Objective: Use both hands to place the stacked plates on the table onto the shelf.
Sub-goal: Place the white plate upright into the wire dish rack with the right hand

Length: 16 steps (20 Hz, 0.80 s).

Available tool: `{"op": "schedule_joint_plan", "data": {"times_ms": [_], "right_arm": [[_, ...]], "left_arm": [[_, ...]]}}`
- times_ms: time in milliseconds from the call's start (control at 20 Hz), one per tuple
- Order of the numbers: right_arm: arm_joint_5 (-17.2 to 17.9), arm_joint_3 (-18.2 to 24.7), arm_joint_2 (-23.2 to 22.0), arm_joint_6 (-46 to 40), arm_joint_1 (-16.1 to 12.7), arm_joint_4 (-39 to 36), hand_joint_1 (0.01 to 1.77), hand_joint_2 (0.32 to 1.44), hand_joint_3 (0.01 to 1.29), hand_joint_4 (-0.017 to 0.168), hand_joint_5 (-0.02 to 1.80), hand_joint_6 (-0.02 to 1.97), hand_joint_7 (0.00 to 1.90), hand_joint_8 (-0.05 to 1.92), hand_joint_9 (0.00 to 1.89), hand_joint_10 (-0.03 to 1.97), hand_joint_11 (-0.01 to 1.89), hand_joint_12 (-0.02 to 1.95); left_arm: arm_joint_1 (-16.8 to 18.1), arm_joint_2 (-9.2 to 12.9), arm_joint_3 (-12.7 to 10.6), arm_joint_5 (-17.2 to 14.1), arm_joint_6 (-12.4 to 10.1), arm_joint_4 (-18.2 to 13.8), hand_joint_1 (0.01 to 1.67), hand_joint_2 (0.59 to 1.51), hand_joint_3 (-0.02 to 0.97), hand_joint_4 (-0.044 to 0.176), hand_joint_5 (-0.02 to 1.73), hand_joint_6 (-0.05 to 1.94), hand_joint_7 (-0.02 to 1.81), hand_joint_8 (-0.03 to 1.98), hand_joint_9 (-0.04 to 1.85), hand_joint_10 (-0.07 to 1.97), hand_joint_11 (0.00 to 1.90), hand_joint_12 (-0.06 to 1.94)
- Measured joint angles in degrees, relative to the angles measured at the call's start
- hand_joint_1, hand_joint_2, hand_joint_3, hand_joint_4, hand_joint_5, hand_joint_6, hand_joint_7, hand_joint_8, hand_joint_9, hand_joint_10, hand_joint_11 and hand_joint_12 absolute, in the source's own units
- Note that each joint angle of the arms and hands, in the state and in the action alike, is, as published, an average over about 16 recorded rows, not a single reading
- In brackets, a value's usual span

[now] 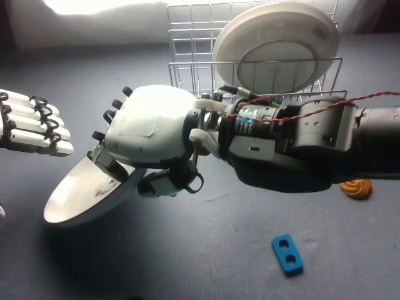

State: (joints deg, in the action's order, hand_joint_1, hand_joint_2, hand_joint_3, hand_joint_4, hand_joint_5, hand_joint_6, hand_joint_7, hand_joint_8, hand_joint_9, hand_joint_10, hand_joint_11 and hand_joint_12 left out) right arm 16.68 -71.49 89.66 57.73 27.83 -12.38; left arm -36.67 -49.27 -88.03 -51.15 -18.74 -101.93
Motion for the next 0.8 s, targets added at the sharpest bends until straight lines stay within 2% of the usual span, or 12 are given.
{"op": "schedule_joint_plan", "data": {"times_ms": [450, 800], "right_arm": [[1.03, 4.36, -3.45, 1.96, -2.56, -2.19, 1.19, 1.08, 0.01, 0.002, 0.85, 1.02, 0.89, 1.31, 0.8, 1.23, 0.66, 1.55], [1.52, 5.97, -4.87, 2.52, -3.59, -2.67, 1.19, 1.09, 0.02, 0.004, 0.86, 1.01, 0.9, 1.27, 0.82, 1.21, 0.66, 1.55]], "left_arm": [[2.02, 0.42, -1.34, -0.69, -0.84, -0.19, 0.02, 1.059, 0.02, -0.002, 0.02, 0.02, 0.02, 0.0, 0.02, 0.01, 0.02, -0.01], [2.34, 0.5, -1.88, -0.86, -1.1, -0.25, 0.02, 1.061, 0.021, -0.002, 0.02, 0.02, 0.02, 0.0, 0.02, 0.01, 0.02, -0.01]]}}
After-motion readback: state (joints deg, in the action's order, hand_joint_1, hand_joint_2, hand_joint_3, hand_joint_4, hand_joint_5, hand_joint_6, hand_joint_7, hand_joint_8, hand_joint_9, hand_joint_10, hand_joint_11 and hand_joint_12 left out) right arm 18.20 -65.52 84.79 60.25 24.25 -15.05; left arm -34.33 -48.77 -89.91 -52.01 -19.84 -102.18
